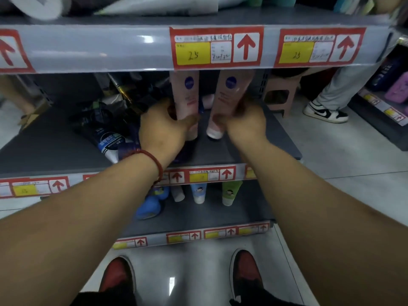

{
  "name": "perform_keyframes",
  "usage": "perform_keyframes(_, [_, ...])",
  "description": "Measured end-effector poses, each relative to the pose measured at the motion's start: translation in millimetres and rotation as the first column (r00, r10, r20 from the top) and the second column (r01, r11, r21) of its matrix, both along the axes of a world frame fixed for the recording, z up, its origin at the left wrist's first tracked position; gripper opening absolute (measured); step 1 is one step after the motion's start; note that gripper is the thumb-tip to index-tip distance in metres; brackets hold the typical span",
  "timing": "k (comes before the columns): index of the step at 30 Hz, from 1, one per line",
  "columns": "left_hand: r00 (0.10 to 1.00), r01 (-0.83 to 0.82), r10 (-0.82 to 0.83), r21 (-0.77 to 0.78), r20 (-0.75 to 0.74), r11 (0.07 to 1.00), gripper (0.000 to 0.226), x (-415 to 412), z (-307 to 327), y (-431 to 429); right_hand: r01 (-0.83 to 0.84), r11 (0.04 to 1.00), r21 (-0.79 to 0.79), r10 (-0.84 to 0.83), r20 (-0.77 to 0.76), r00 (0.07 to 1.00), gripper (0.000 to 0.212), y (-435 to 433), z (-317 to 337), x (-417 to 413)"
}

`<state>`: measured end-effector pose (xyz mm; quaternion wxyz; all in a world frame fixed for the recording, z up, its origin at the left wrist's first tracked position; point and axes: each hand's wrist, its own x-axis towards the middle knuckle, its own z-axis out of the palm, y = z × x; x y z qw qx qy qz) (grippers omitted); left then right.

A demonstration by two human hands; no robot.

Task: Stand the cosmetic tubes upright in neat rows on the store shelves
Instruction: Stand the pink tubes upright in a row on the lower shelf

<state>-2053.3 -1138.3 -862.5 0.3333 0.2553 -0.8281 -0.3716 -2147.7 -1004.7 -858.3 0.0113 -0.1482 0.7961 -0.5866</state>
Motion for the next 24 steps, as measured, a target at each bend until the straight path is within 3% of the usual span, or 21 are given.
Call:
perform_keyframes(5, [0.996, -0.072, 0.079, -0.2, 0.028, 0.977, 0.059, -29.4, -20.3, -5.1, -0.089, 0.994, 0.057, 0.095, -0.107, 0.99, 0.025, -24.9, -15.9, -19.1])
perform_keyframes(9, [0.981, -0.117, 0.161, -0.328, 0.111, 0.937, 0.073, -36.6, -36.3, -11.2, -0.114, 0.993, -0.025, 0.111, -0.107, 0.988, 0.018, -33.1, -38.0, -25.6])
perform_keyframes(16, [0.965, 0.006, 0.071, -0.291, 0.254, 0.957, 0.081, -16.0, -25.0, -21.6, -0.294, 0.952, 0.088, 0.296, -0.006, 0.955, 0.034, -31.4, -47.8, -35.4])
perform_keyframes(20, [0.998, -0.05, 0.057, -0.149, 0.04, 0.988, 0.055, -0.6, -19.7, -2.8, -0.363, 0.931, -0.041, 0.365, 0.095, 0.926, 0.042, -16.9, -48.1, -47.9])
perform_keyframes(22, [0.992, -0.081, 0.065, -0.161, -0.104, 0.984, 0.045, 8.0, -14.6, 17.7, -0.291, 0.956, -0.025, 0.292, 0.052, 0.955, 0.043, -11.0, -51.2, -58.5])
perform_keyframes(24, [0.99, 0.061, -0.087, -0.214, -0.112, 0.975, 0.037, 12.2, -12.7, 38.2, -0.234, 0.971, 0.051, 0.236, -0.045, 0.971, 0.046, -10.3, -52.6, -73.1])
